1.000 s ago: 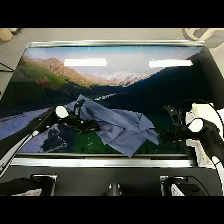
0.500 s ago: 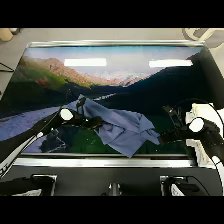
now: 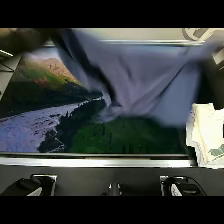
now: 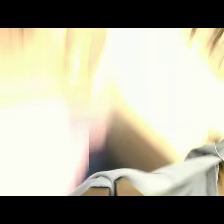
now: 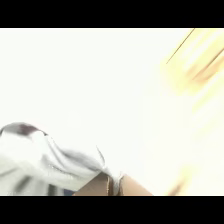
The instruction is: Fold the shirts.
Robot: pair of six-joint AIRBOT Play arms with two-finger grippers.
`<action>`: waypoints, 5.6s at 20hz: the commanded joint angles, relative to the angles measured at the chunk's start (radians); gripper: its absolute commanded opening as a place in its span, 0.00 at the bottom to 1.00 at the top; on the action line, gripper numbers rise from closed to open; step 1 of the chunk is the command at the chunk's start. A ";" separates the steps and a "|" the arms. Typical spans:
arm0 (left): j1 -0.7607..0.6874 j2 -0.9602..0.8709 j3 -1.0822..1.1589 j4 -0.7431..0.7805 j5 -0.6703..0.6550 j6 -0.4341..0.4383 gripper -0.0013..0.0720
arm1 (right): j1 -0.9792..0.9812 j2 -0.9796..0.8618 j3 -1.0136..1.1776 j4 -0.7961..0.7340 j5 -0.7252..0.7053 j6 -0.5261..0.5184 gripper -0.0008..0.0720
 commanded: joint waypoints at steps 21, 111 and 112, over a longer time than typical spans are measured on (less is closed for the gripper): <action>0.017 -0.249 -0.072 0.786 -0.266 -0.407 0.06 | 0.047 -0.525 -0.053 0.024 0.513 0.188 0.04; 0.190 -0.073 0.287 0.746 -0.727 -0.464 0.05 | -0.143 -0.256 0.226 -0.046 0.565 0.098 0.04; 0.191 -0.124 0.232 0.738 -0.724 -0.457 0.05 | -0.143 -0.348 0.212 -0.046 0.629 0.098 0.04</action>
